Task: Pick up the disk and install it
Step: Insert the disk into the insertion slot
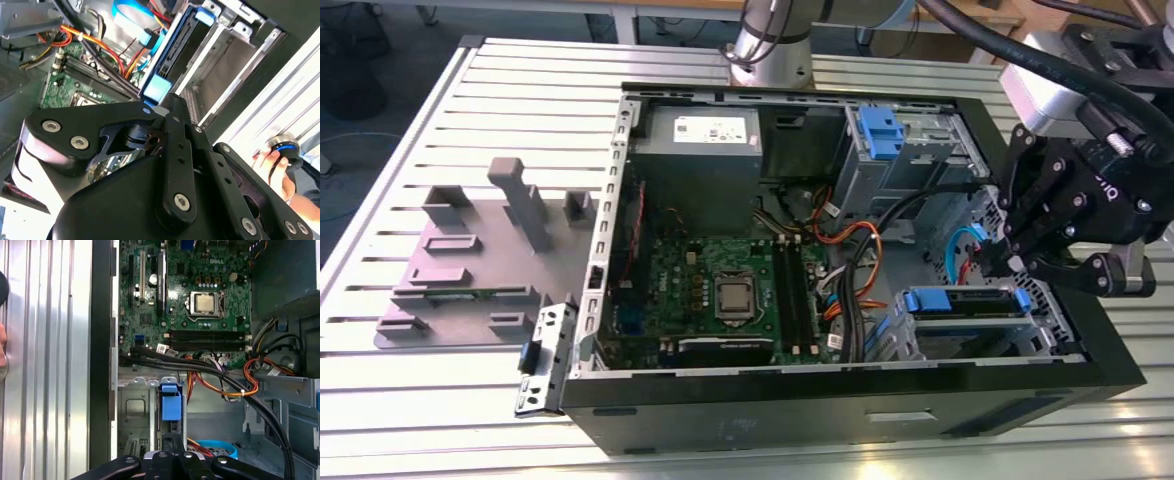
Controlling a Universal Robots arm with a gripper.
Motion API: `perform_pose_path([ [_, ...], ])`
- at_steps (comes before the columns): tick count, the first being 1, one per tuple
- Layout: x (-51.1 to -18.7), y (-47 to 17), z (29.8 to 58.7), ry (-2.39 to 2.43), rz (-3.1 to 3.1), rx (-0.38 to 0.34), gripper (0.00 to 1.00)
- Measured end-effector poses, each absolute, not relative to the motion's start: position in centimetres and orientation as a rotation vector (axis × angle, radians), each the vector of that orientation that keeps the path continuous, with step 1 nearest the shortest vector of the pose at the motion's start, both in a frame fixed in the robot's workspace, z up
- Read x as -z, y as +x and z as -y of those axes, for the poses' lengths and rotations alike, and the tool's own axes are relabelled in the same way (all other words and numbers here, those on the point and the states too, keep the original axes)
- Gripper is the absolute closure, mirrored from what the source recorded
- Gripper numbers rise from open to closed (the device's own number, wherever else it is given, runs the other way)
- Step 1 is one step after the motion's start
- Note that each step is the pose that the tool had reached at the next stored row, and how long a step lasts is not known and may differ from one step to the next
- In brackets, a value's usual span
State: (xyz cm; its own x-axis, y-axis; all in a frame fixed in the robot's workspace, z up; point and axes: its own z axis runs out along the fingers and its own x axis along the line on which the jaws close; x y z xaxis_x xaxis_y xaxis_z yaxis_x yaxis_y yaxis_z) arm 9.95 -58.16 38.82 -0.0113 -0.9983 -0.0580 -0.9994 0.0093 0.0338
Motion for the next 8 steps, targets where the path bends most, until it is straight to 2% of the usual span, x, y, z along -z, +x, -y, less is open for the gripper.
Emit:
perform_pose_path([
  [8,-38.81,10.03,58.15,-2.196,-2.218,-0.099,0.89],
])
